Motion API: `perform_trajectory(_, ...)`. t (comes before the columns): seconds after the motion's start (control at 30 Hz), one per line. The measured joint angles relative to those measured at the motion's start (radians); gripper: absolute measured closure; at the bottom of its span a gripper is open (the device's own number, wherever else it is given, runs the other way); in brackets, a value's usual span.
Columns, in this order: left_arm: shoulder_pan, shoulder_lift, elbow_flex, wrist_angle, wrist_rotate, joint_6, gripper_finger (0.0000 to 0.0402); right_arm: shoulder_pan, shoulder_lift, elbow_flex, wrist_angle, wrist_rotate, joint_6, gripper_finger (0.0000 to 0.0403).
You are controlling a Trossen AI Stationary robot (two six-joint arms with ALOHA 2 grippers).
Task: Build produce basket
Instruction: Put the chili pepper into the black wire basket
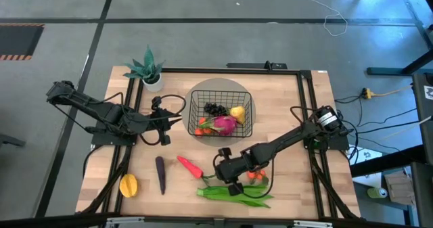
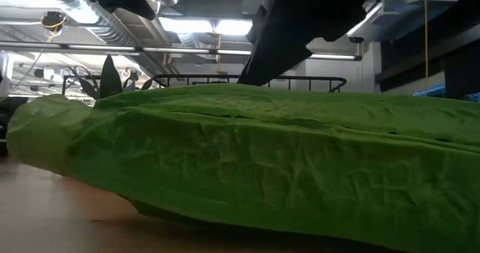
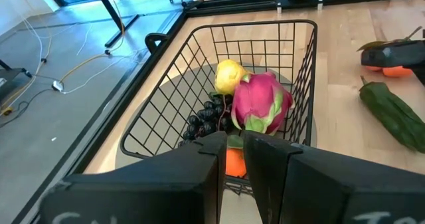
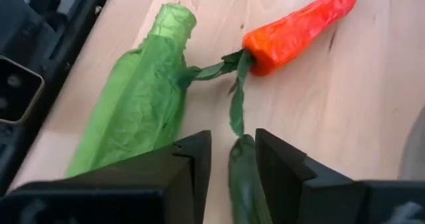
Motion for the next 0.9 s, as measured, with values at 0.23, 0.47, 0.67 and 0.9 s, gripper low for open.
perform_trajectory(0.23,0.0,0.0,0.0,0.0,0.0,0.0,0.0358,0.0,0.0,0.0,0.0,0.045,0.006,0.0295)
perform_trajectory(0.47,0.0,0.0,0.0,0.0,0.0,0.0,0.0358,-0.009,0.0,0.0,-0.029,0.089,0.088,0.0263)
perform_trajectory(0.67,0.0,0.0,0.0,0.0,0.0,0.0,0.0358,-0.008,0.0,0.0,-0.042,0.085,0.086,0.0208)
perform_trajectory(0.9,0.0,0.0,0.0,-0.001,0.0,0.0,0.0358,-0.005,0.037,-0.009,-0.114,0.069,0.013,0.0193)
